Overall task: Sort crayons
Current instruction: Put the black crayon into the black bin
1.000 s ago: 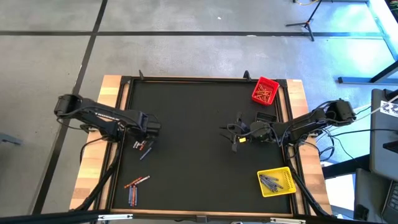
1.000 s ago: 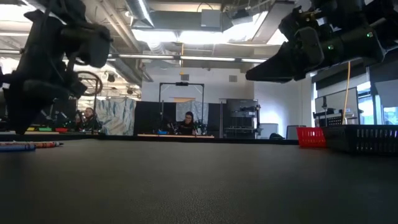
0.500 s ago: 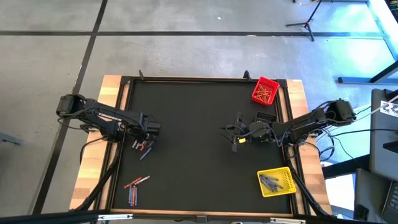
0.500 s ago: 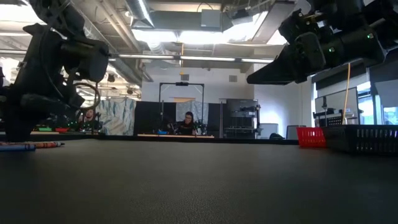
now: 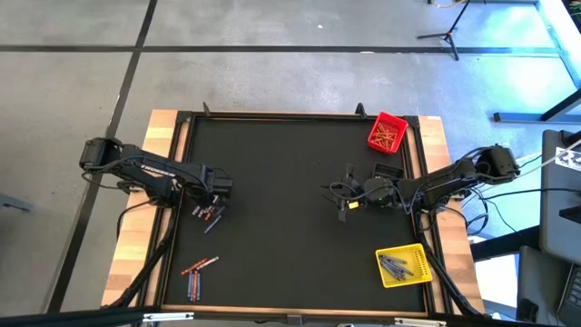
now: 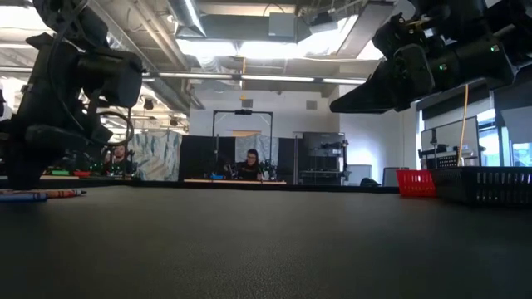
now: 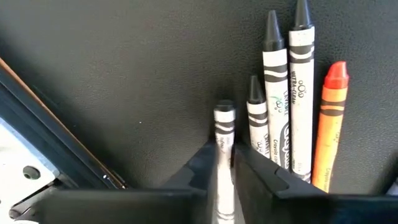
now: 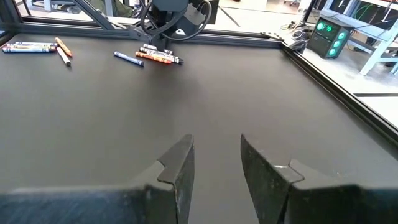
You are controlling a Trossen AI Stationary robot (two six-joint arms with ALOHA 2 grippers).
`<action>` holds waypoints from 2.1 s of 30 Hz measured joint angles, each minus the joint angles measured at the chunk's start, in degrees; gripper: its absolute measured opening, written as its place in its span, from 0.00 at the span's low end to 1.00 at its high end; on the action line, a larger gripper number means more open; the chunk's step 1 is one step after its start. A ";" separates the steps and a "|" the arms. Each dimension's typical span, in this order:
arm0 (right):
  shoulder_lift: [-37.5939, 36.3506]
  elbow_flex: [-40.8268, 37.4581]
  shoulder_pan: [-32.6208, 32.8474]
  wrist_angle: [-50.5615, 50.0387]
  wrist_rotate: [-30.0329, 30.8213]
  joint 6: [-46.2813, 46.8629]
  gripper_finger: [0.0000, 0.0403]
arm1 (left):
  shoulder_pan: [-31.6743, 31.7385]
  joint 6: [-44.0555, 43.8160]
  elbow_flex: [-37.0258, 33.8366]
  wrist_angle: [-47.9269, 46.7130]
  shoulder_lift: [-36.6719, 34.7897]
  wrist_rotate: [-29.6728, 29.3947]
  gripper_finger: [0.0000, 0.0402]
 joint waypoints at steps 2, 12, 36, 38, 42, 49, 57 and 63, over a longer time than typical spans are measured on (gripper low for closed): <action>0.00 0.00 0.00 0.00 0.01 0.00 0.32 | 0.01 -0.01 0.00 -0.03 0.00 0.00 0.09; 0.00 0.00 0.00 0.00 0.07 0.00 0.32 | 0.02 -0.04 0.88 -1.88 0.31 -0.47 0.04; 2.03 -0.01 -0.02 0.36 3.54 3.92 0.58 | -8.55 15.78 16.58 4.00 -3.19 -22.06 0.04; 2.93 -0.02 -0.02 0.63 3.24 3.49 0.60 | -9.51 22.15 15.87 11.43 -3.19 -21.79 0.04; 4.90 0.00 -0.02 4.09 2.95 2.86 0.60 | -10.94 33.64 13.33 30.29 -3.19 -21.73 0.04; 8.79 0.03 -0.02 13.79 1.08 2.20 0.59 | -11.91 49.30 7.51 60.31 -1.54 -21.18 0.04; 15.57 4.75 -0.02 17.37 -1.13 -0.03 0.59 | -11.61 59.13 4.13 90.39 8.48 -18.71 0.05; 23.34 11.21 0.02 19.59 -2.72 -2.72 0.59 | -11.64 69.43 4.15 114.82 19.04 -10.42 0.04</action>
